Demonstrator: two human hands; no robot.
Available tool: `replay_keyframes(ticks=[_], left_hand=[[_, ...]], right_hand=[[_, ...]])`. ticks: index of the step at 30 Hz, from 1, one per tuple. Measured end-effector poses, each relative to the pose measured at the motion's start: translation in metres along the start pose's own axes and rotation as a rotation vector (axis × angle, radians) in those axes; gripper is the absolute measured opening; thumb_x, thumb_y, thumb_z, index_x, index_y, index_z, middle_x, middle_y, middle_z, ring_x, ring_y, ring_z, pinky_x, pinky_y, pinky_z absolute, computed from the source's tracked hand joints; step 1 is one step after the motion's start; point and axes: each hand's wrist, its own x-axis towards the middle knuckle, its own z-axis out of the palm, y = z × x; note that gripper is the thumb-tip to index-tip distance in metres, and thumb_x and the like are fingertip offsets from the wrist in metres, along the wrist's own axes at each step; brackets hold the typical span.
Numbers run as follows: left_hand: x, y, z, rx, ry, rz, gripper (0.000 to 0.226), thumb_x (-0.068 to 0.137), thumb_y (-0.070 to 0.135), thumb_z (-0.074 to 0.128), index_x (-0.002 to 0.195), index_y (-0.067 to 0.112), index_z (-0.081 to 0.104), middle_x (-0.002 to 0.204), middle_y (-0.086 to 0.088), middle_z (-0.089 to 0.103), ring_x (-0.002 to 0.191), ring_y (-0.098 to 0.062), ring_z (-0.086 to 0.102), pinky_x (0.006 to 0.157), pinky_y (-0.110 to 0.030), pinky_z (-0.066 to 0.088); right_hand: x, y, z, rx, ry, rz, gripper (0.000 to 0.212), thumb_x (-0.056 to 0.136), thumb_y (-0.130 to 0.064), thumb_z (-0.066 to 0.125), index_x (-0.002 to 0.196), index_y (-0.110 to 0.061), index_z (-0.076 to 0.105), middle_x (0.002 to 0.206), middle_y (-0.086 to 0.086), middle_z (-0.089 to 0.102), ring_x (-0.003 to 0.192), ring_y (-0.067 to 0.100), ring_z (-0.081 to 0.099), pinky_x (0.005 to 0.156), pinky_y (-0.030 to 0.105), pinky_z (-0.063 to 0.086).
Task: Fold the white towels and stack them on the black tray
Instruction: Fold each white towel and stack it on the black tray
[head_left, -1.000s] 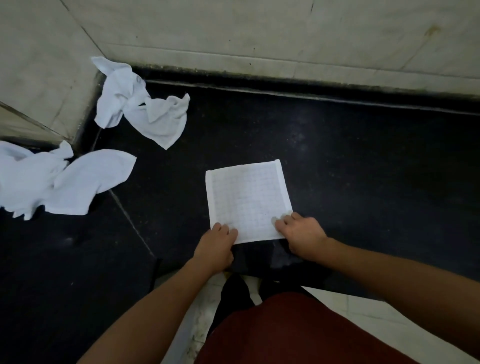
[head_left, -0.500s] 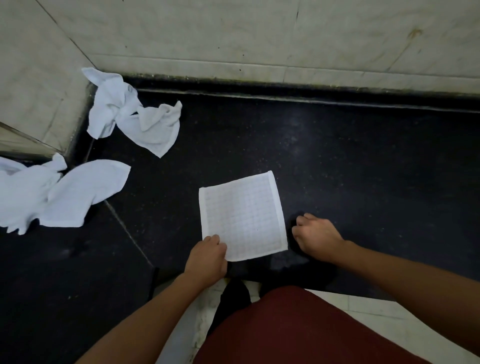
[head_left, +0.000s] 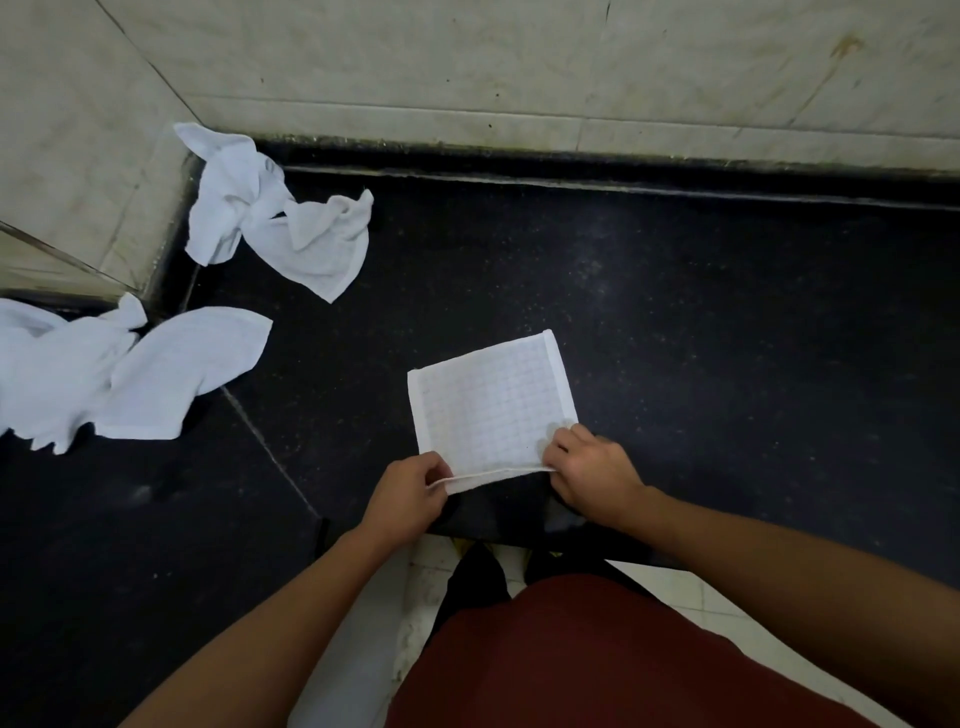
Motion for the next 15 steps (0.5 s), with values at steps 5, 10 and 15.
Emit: replay_keyframes(ticks=[5,10,15], left_hand=[[-0.008,-0.012,-0.007,0.089,-0.085,0.032,0.017,0.082,0.005,0.061,0.088,0.016,0.073,0.087,0.004,0.067,0.079,-0.008,0.059,0.072,-0.021,0.049],[0.002,-0.013,-0.026,0.072,-0.037,0.035,0.019,0.084,0.006,0.063,0.098,0.015,0.073,0.095,0.001,0.067,0.085,-0.008,0.060,0.074,-0.016,0.047],[0.041,-0.003,-0.052,0.080,0.157,0.024,0.012,0.082,0.005,0.065,0.093,0.009,0.070,0.088,-0.003,0.066,0.080,-0.015,0.060,0.072,-0.023,0.043]], right_hand=[[-0.006,0.021,-0.020,0.121,-0.225,0.061,0.016,0.091,-0.033,0.058,0.093,-0.023,0.070,0.098,-0.006,0.065,0.096,0.016,0.059,0.071,0.030,0.044],[0.018,0.040,-0.052,0.292,-0.319,0.217,0.015,0.090,-0.031,0.061,0.101,-0.027,0.071,0.091,-0.014,0.063,0.088,0.010,0.057,0.075,0.029,0.042],[0.069,0.055,-0.060,0.446,-0.151,0.430,0.012,0.086,-0.026,0.068,0.097,-0.022,0.072,0.089,-0.006,0.066,0.089,0.018,0.064,0.076,0.032,0.051]])
